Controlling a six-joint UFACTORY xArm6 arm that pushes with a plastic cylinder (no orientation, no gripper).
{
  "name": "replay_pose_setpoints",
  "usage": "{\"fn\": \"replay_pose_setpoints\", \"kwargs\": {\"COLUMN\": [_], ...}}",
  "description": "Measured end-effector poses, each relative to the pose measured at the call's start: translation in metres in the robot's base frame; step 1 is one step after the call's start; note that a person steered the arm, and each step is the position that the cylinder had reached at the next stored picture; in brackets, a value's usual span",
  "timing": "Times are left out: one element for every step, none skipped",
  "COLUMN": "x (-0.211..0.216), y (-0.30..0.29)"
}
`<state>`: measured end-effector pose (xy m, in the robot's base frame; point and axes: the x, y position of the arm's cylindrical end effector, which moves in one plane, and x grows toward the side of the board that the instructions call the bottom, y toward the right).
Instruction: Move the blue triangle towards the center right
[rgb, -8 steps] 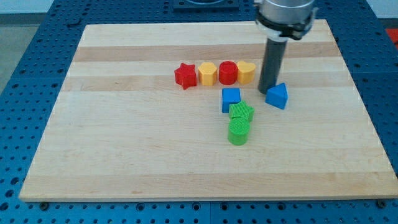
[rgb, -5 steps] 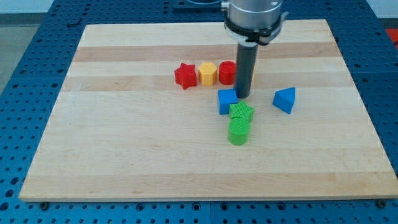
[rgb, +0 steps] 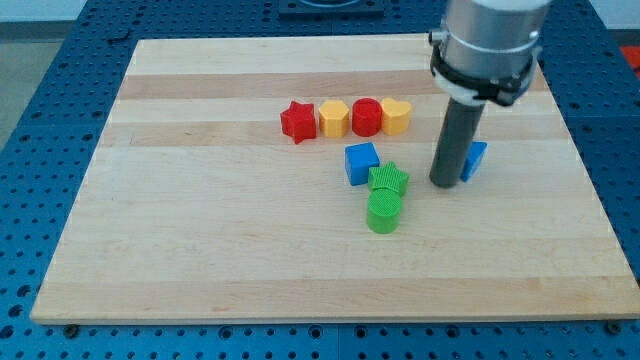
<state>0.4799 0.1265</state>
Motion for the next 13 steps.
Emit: {"fn": "replay_pose_setpoints", "kwargs": {"x": [0.013,-0.013,-0.049,-0.061,-0.053,-0.049,-0.049,-0.049,-0.05,-0.057,-0.061,-0.058,-0.025], "y": [0.0,0.002,0.015,0.04,0.035,0.034,0.036,0.041,0.048,0.067,0.083,0.077,0.049]}}
